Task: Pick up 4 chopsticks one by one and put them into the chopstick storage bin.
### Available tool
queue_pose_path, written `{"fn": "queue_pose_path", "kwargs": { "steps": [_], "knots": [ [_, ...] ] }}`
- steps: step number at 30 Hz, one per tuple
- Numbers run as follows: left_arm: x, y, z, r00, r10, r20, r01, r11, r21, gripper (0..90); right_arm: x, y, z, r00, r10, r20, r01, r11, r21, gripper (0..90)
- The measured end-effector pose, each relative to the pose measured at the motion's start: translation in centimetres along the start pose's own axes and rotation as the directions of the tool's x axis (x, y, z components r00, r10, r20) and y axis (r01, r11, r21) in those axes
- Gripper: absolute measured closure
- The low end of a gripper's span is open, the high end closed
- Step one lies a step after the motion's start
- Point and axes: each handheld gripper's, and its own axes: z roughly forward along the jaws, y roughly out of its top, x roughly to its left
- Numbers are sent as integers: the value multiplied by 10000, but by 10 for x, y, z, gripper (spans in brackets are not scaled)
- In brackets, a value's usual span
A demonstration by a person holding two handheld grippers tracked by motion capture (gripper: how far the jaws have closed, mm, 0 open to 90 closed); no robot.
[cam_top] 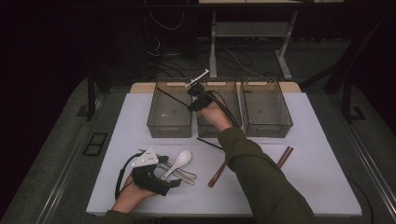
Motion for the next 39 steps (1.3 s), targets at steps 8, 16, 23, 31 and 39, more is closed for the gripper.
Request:
{"fn": "queue_pose_path", "kwargs": {
  "steps": [8, 16, 23, 31, 39],
  "knots": [
    [0, 0, 0, 10000, -23, 15, 23, 10000, -15, 0, 1, 3, 3, 10000, 77, 53, -76, 10000, -37, 850],
    [-1, 0, 1, 10000, -19, 19, 19, 10000, 5, 0, 6, 5, 1, 9999, -47, -100, 44, 9997, -236, 847],
    [0, 0, 1, 10000, -27, 30, 27, 10000, -6, 0, 7, 5, -2, 9996, -134, -260, 120, 9985, -542, 724],
    [0, 0, 0, 10000, -3, 1, 3, 10000, 0, 0, 6, 5, -20, 9980, -206, -597, 135, 9930, -1172, 581],
    [0, 0, 0, 10000, -47, -1, 47, 10000, -5, 0, 5, -9, -42, 9926, -709, -990, 529, 9835, -1731, 507]
  ]
}}
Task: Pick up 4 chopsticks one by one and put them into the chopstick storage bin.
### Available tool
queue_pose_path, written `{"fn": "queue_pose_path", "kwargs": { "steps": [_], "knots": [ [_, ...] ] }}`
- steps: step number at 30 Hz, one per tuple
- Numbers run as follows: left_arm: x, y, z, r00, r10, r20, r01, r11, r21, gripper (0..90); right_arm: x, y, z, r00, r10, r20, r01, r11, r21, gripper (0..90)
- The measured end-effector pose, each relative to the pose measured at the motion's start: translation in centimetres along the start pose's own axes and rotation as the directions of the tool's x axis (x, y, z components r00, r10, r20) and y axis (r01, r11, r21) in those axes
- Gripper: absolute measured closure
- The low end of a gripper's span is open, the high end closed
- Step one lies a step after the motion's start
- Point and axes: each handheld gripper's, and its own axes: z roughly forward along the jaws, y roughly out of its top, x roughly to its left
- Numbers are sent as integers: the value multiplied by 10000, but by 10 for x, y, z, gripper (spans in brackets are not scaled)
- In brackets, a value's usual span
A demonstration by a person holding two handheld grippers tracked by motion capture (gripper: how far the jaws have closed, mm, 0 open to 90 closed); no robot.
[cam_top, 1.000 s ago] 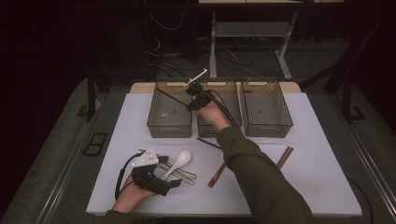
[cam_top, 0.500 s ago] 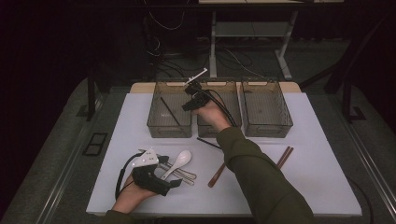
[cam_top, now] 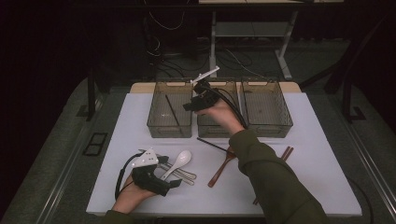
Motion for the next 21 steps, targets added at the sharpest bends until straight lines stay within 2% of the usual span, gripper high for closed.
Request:
{"fn": "queue_pose_path", "kwargs": {
  "steps": [6, 12, 21],
  "knots": [
    [1, 0, -1, 10000, -1, -25, 1, 10000, -15, 0, 0, -18, -23, 9987, -457, -217, 452, 9987, -235, 481],
    [0, -1, -1, 9999, -67, -87, 67, 10000, -48, 0, -2, -32, -38, 9976, -588, -368, 575, 9977, -366, 474],
    [0, -1, -1, 9999, 23, -167, -23, 10000, -15, 0, -8, -66, -63, 9954, -835, -478, 815, 9957, -435, 467]
  ]
}}
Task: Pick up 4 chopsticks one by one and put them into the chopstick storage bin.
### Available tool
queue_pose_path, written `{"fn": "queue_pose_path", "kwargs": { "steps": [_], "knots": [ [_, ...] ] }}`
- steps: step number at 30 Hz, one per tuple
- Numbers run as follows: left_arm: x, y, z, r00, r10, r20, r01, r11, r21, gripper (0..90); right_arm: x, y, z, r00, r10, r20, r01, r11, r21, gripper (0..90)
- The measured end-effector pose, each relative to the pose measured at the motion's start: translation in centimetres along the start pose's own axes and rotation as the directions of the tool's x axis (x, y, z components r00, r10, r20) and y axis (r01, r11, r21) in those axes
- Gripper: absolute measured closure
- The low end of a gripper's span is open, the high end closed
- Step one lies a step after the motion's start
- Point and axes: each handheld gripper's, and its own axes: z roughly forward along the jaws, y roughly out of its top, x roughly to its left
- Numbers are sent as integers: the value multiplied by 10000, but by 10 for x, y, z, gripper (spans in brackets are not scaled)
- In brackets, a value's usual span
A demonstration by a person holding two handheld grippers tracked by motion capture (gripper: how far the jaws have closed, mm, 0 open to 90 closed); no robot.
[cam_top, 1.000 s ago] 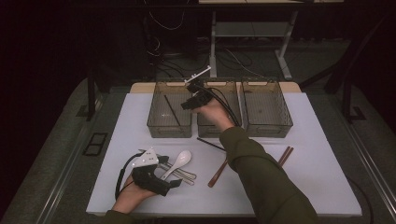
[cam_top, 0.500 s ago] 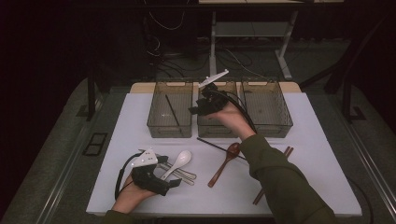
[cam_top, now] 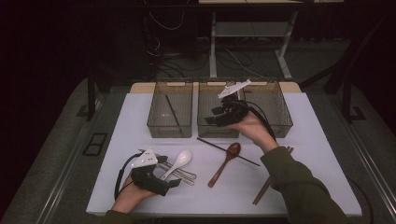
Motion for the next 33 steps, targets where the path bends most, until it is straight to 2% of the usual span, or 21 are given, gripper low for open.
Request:
{"fn": "queue_pose_path", "kwargs": {
  "steps": [5, 8, 17, 24, 33],
  "knots": [
    [0, 0, 0, 10000, -35, -67, 35, 10000, -67, 0, 1, -13, -10, 9999, -142, -31, 142, 9999, 62, 466],
    [-1, 0, 0, 9999, 125, -89, -125, 9999, 10, 0, 2, -22, -18, 9999, -159, -26, 159, 9999, 15, 467],
    [0, -1, 0, 9999, 65, -112, -64, 10000, 73, 0, 4, -54, -38, 9999, -79, -142, 78, 9999, -102, 467],
    [0, -1, 1, 9999, 23, -139, -22, 10000, 92, 0, 1, -83, -47, 9997, 170, -157, -171, 9998, -56, 466],
    [0, -1, 1, 9998, -3, -173, 5, 9999, 114, 0, -3, -110, -60, 9986, 516, -72, -515, 9986, 132, 467]
  ]
}}
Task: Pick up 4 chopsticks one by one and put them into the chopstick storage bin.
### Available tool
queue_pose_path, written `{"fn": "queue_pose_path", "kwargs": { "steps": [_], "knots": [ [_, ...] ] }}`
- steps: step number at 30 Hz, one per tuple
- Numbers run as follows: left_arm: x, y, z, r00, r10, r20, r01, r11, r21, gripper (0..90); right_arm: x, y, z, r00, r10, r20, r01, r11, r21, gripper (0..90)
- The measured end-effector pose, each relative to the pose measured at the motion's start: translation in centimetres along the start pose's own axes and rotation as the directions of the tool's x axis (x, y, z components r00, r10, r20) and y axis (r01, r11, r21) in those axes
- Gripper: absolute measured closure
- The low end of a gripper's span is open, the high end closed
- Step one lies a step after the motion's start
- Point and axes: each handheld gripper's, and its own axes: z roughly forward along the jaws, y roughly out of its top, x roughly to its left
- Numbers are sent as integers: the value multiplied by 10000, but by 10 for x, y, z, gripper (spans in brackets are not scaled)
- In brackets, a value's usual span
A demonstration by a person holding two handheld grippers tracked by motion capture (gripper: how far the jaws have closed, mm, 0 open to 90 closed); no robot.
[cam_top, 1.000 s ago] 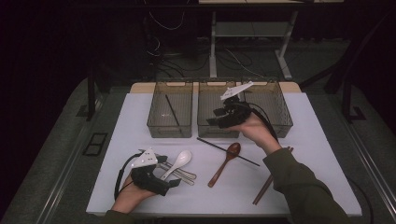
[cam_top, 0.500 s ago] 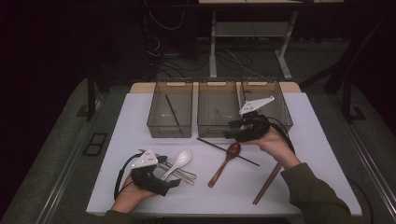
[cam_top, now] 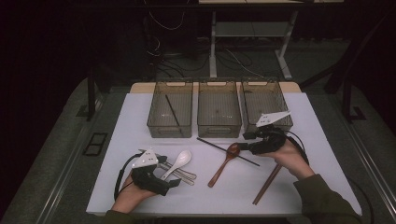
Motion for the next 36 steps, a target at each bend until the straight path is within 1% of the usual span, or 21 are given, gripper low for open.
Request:
{"fn": "queue_pose_path", "kwargs": {
  "steps": [2, 3, 6, 13, 18, 19, 21, 23, 28, 29, 30, 31, 32, 34, 36],
  "knots": [
    [0, 0, 0, 10000, 6, 3, -6, 10000, 13, 0, -1, -9, -2, 10000, 22, 17, -22, 10000, 79, 465],
    [0, 0, 0, 10000, 18, 4, -18, 10000, 19, 0, -1, -9, -2, 10000, 22, 17, -22, 10000, 79, 465],
    [0, 0, 0, 10000, 4, 1, -4, 10000, 15, 0, -2, -20, -5, 9999, 53, 103, -56, 9996, 266, 462],
    [-1, 0, 0, 10000, 43, 6, -43, 10000, 47, 0, -2, -31, -9, 9997, 170, 182, -177, 9992, 363, 458],
    [-1, 0, 0, 10000, 37, 21, -38, 10000, 43, 0, -3, -34, -6, 9991, 364, 228, -371, 9987, 341, 451],
    [-1, 0, 0, 10000, 52, 23, -52, 10000, 49, 0, -3, -34, -4, 9990, 385, 219, -394, 9985, 392, 469],
    [-1, 0, 0, 10000, 54, 28, -54, 10000, 37, 0, -3, -35, 0, 9993, 364, -24, -362, 9973, 639, 476],
    [-1, 0, 0, 10000, 54, 32, -54, 10000, 39, 0, -2, -35, 3, 9995, 323, -57, -318, 9964, 786, 476],
    [-1, 0, 0, 10000, 50, 27, -50, 10000, 51, 0, 0, -35, 7, 9991, 313, -293, -289, 9963, 812, 486],
    [-1, 0, 0, 10000, 51, 25, -51, 10000, 53, 0, 0, -35, 7, 9991, 279, -318, -251, 9962, 840, 499],
    [-1, 0, 0, 10000, 51, 27, -51, 10000, 54, 0, 0, -35, 8, 9987, 348, -384, -313, 9957, 868, 511],
    [-1, 0, 0, 10000, 38, 27, -38, 10000, 52, 0, 1, -35, 10, 9984, 334, -465, -287, 9947, 987, 523],
    [-1, 0, 0, 10000, 44, 22, -44, 10000, 59, 0, 1, -35, 10, 9984, 334, -465, -287, 9947, 987, 523],
    [-1, 0, 0, 10000, 44, 27, -44, 10000, 64, 0, 2, -35, 13, 9986, 155, -511, -95, 9931, 1165, 526],
    [-1, 0, 0, 10000, 34, 21, -34, 10000, 58, 0, 3, -36, 16, 9992, 22, -396, 29, 9919, 1271, 537]
  ]
}}
